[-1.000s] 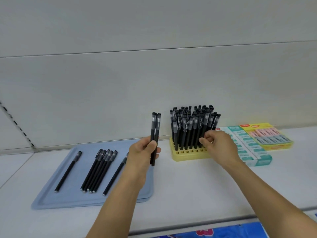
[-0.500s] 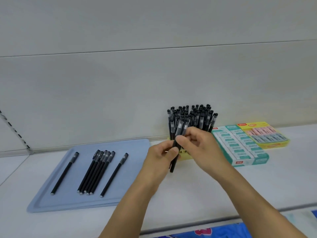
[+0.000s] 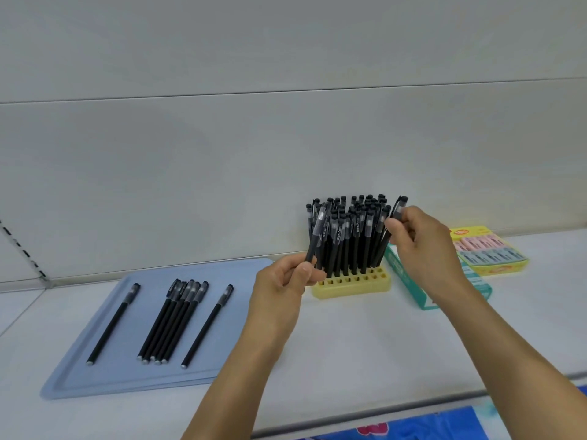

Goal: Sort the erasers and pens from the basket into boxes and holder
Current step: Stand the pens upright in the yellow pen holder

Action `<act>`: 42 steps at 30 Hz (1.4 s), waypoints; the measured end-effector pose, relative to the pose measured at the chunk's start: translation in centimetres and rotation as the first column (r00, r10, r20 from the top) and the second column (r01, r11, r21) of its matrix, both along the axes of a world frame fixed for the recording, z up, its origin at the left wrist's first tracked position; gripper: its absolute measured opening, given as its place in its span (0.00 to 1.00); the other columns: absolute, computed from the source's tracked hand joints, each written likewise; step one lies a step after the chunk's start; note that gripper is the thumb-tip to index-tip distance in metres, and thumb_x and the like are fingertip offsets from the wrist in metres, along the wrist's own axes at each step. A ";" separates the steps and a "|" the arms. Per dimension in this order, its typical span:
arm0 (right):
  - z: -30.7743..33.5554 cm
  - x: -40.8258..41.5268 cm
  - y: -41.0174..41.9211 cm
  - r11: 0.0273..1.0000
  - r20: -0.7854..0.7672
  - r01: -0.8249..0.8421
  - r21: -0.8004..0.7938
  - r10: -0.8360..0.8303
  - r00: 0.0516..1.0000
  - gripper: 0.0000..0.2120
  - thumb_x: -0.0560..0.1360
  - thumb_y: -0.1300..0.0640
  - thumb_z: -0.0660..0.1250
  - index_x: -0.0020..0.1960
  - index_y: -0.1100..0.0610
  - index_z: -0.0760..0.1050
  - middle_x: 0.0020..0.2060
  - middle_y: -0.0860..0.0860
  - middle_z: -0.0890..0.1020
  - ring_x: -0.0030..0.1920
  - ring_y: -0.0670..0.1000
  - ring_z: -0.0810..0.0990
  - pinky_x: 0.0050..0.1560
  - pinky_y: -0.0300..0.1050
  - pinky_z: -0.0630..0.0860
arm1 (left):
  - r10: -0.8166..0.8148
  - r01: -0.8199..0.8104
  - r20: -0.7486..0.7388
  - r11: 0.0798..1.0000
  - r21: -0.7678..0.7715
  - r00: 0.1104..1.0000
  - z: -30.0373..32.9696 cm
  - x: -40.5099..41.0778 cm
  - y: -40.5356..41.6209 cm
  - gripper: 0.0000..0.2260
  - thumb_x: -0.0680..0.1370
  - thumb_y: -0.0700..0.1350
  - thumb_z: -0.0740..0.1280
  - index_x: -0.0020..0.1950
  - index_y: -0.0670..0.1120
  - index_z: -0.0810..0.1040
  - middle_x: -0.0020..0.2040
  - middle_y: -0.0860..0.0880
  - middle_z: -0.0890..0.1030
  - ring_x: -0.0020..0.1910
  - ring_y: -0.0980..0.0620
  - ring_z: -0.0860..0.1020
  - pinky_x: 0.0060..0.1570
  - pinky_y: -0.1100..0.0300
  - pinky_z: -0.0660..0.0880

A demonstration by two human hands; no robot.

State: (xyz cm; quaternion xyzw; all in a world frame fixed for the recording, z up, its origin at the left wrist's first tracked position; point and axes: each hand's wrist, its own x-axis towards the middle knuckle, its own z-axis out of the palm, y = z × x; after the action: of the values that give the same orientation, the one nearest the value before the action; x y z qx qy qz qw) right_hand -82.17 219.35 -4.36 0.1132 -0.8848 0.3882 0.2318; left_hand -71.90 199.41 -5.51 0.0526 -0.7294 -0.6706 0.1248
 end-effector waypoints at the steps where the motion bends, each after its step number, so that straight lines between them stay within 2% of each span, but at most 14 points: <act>1: -0.3 -0.3 0.1 1.000 0.013 -0.002 0.015 0.001 1.000 0.11 0.80 0.49 0.60 0.43 0.55 0.71 0.33 0.50 0.78 0.40 0.56 0.80 0.41 0.57 0.77 | 0.002 -0.002 0.005 1.000 -0.001 1.000 0.0 0.0 0.0 0.08 0.81 0.43 0.62 0.52 0.51 0.80 0.43 0.54 0.86 0.42 0.64 0.81 0.55 0.59 0.74; 10: -0.9 -1.3 -0.3 0.995 0.047 -0.022 0.094 0.017 0.999 0.11 0.80 0.51 0.60 0.41 0.55 0.69 0.33 0.52 0.80 0.37 0.55 0.77 0.41 0.55 0.77 | 0.000 0.001 0.037 1.000 -0.019 0.999 -0.2 0.2 0.4 0.08 0.82 0.43 0.61 0.53 0.50 0.80 0.43 0.55 0.86 0.43 0.63 0.81 0.51 0.60 0.73; 15: -1.0 -1.5 -0.3 0.995 0.053 -0.006 0.103 0.001 0.999 0.11 0.80 0.51 0.60 0.41 0.55 0.71 0.34 0.52 0.80 0.37 0.55 0.78 0.41 0.55 0.77 | -0.006 0.006 0.019 1.000 -0.021 1.000 -0.1 0.4 0.7 0.08 0.82 0.43 0.61 0.55 0.50 0.80 0.44 0.54 0.86 0.46 0.60 0.81 0.52 0.60 0.75; 22: -0.6 -1.9 -0.5 0.990 0.061 -0.012 0.141 0.004 0.998 0.12 0.80 0.51 0.62 0.41 0.56 0.73 0.34 0.52 0.81 0.37 0.55 0.79 0.41 0.52 0.78 | -0.026 0.026 0.004 0.999 -0.032 1.000 -0.4 0.5 1.4 0.08 0.82 0.43 0.61 0.54 0.49 0.80 0.44 0.53 0.86 0.46 0.60 0.81 0.48 0.66 0.75; 25: -1.1 -2.2 -0.2 0.984 0.059 0.047 0.170 -0.058 0.997 0.12 0.79 0.50 0.63 0.40 0.55 0.73 0.35 0.52 0.82 0.38 0.55 0.79 0.41 0.52 0.78 | -0.021 0.021 0.000 0.999 -0.032 1.000 -0.3 0.6 1.7 0.08 0.82 0.43 0.61 0.54 0.49 0.80 0.44 0.53 0.86 0.45 0.61 0.81 0.46 0.67 0.76; 29: -1.6 -2.0 -0.5 0.987 0.152 0.043 0.156 -0.067 0.986 0.13 0.78 0.47 0.65 0.40 0.55 0.75 0.35 0.51 0.83 0.35 0.54 0.80 0.41 0.51 0.79 | -0.013 0.014 0.004 1.000 -0.018 1.000 -0.2 0.6 1.7 0.08 0.82 0.43 0.62 0.53 0.49 0.80 0.43 0.54 0.86 0.43 0.63 0.81 0.43 0.70 0.75; 32: -0.6 -0.8 -0.5 0.970 0.136 0.098 0.223 -0.131 0.982 0.14 0.77 0.42 0.64 0.45 0.53 0.74 0.38 0.47 0.81 0.41 0.52 0.78 0.41 0.47 0.74 | -0.015 0.015 0.002 1.000 -0.017 1.000 -0.2 0.7 1.8 0.08 0.82 0.43 0.61 0.53 0.50 0.80 0.44 0.54 0.86 0.44 0.62 0.81 0.43 0.72 0.74; 34: 0.5 1.1 -0.7 0.998 0.086 0.058 0.030 -0.060 0.994 0.14 0.77 0.40 0.62 0.45 0.51 0.73 0.36 0.43 0.78 0.39 0.49 0.76 0.40 0.48 0.73 | -0.020 0.020 -0.011 1.000 -0.019 1.000 -0.1 0.6 2.2 0.08 0.81 0.43 0.62 0.53 0.50 0.80 0.43 0.54 0.86 0.44 0.63 0.81 0.42 0.74 0.73; 36: 1.8 3.2 -1.4 0.956 0.072 -0.165 -0.242 0.187 0.980 0.12 0.77 0.44 0.64 0.40 0.50 0.75 0.30 0.42 0.77 0.32 0.45 0.73 0.35 0.45 0.70 | -0.048 0.046 -0.039 0.998 -0.050 0.998 0.2 0.3 2.8 0.07 0.81 0.43 0.63 0.53 0.51 0.80 0.43 0.54 0.86 0.43 0.63 0.81 0.42 0.74 0.72; 37: 2.3 4.0 -1.9 0.912 0.084 -0.271 -0.309 0.310 0.947 0.12 0.77 0.48 0.65 0.37 0.52 0.75 0.28 0.43 0.75 0.30 0.44 0.71 0.33 0.43 0.69 | -0.071 0.067 -0.053 0.995 -0.077 0.996 0.3 0.1 3.3 0.07 0.81 0.43 0.63 0.53 0.51 0.80 0.43 0.53 0.86 0.43 0.61 0.81 0.43 0.73 0.73; 38: 2.5 4.5 -2.3 0.877 0.093 -0.342 -0.337 0.393 0.915 0.13 0.77 0.51 0.66 0.37 0.55 0.75 0.27 0.45 0.74 0.29 0.45 0.71 0.32 0.42 0.69 | -0.096 0.088 -0.066 0.990 -0.113 0.993 0.4 -0.1 3.8 0.07 0.81 0.43 0.63 0.53 0.51 0.80 0.44 0.53 0.85 0.44 0.60 0.81 0.44 0.71 0.74; 40: 2.6 4.7 -2.2 0.869 0.089 -0.360 -0.339 0.411 0.907 0.11 0.77 0.55 0.67 0.38 0.59 0.76 0.27 0.46 0.74 0.29 0.45 0.72 0.32 0.41 0.70 | -0.114 0.083 -0.111 0.964 -0.254 0.987 0.5 -0.5 4.6 0.08 0.81 0.44 0.64 0.56 0.51 0.80 0.46 0.55 0.84 0.46 0.59 0.80 0.48 0.65 0.75; 41: 2.7 4.3 -1.8 0.884 0.069 -0.328 -0.334 0.370 0.927 0.11 0.78 0.55 0.66 0.39 0.59 0.76 0.27 0.48 0.74 0.29 0.46 0.72 0.33 0.43 0.70 | -0.080 0.009 -0.162 0.917 -0.398 0.983 0.5 -0.9 4.8 0.08 0.81 0.46 0.63 0.57 0.52 0.79 0.50 0.57 0.83 0.50 0.59 0.78 0.50 0.63 0.74; 42: 2.7 3.8 -1.2 0.905 0.045 -0.277 -0.322 0.307 0.951 0.10 0.78 0.55 0.66 0.40 0.59 0.76 0.28 0.50 0.75 0.30 0.47 0.71 0.34 0.45 0.69 | -0.039 -0.109 -0.247 0.825 -0.554 0.968 0.5 -1.2 4.7 0.09 0.81 0.47 0.63 0.60 0.52 0.78 0.54 0.58 0.80 0.54 0.59 0.76 0.53 0.61 0.73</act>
State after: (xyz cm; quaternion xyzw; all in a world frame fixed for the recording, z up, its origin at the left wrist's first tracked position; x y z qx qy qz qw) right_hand -78.35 218.16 -1.62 0.1879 -0.7951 0.5583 0.1438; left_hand -73.10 204.08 -4.96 -0.0571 -0.8721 -0.4242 0.2372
